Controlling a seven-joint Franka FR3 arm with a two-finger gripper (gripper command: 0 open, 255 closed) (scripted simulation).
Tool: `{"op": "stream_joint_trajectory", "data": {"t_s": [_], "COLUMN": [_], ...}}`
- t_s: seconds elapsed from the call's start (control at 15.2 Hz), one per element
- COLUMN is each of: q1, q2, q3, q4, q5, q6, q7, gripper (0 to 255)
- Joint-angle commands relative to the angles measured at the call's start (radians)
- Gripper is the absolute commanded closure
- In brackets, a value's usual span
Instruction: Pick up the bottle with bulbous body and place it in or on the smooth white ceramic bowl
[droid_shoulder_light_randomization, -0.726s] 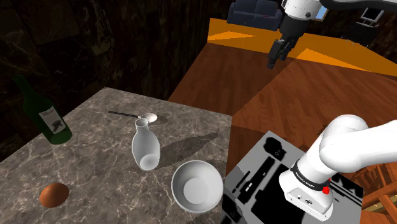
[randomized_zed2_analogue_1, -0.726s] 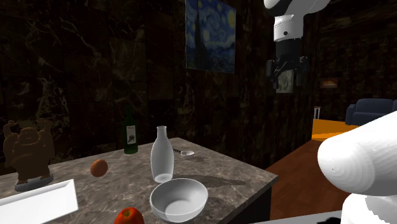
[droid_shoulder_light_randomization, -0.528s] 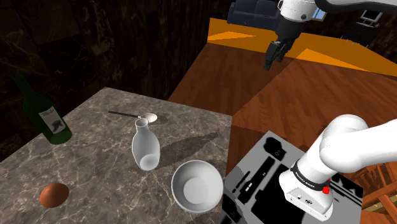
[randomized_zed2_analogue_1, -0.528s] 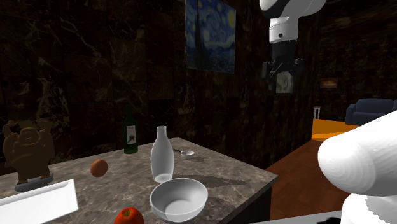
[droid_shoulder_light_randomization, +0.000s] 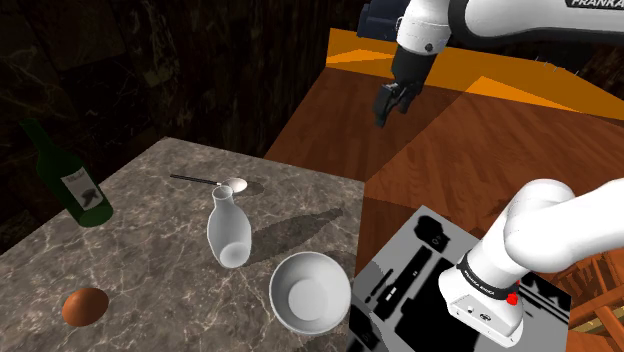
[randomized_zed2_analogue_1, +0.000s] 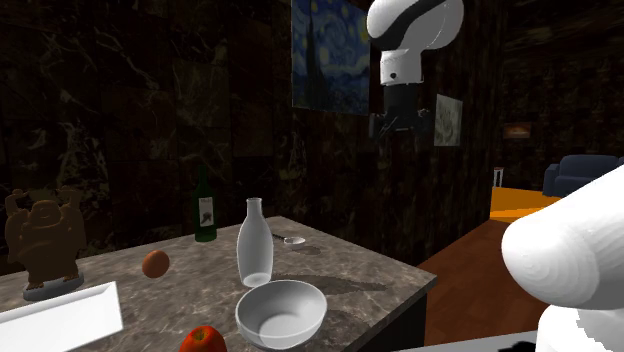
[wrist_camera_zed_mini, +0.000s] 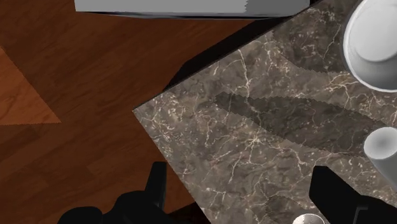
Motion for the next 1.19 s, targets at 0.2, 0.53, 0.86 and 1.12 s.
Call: {"op": "stream_joint_trajectory", "data": {"t_s": [0.2, 0.53, 0.86, 1.12], "q1": [0.022, 0.034, 0.04, 0.047], "q2": [0.09, 0.216, 0.364, 0.499], "q3": [0.086, 0.175, 0.263, 0.328], "q4": [0.006, 0.06, 0.144, 0.233], "q5": [0.038, 0.048, 0.022, -0.03], "q6": [0.094, 0.177, 0.247, 0.289], "q7": [0.103, 0.209, 0.323, 0.425], "gripper": [0, 0, 0, 0]}}
